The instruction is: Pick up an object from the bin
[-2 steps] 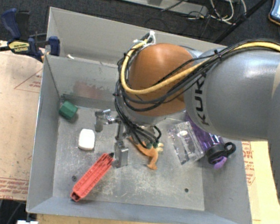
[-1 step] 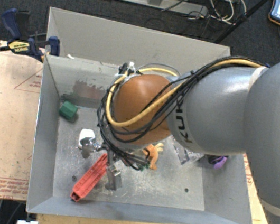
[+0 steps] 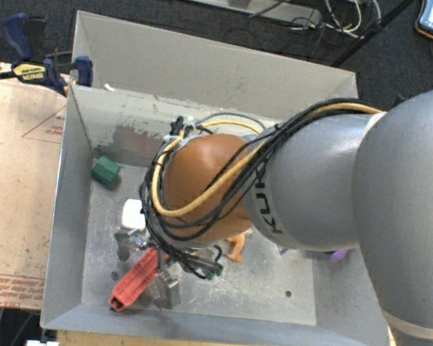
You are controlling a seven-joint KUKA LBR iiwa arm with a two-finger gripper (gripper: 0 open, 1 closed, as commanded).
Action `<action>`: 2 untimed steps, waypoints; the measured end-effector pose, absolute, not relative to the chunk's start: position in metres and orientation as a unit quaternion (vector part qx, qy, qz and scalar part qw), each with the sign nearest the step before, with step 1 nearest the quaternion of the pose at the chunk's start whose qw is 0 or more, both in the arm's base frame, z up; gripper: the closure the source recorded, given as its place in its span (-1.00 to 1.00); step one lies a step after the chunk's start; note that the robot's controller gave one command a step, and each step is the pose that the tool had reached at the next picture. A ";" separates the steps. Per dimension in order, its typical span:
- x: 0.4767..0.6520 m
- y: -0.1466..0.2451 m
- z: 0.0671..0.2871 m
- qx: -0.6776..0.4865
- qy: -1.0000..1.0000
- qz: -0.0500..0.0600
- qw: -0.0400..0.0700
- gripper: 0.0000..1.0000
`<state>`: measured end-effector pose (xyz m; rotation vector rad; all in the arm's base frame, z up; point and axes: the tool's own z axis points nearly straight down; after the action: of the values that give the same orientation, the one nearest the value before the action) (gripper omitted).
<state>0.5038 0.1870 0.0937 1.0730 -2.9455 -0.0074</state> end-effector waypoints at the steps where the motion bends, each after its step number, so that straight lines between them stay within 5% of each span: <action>1: 0.564 0.195 0.069 0.443 -0.897 -0.002 -0.002 1.00; 2: 0.564 0.195 0.069 0.443 -0.897 -0.002 -0.002 1.00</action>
Offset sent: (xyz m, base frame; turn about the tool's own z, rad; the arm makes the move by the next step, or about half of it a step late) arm 0.0000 0.0000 0.0000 0.0000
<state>0.5641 0.1950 0.0692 1.3926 -2.8207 -0.0070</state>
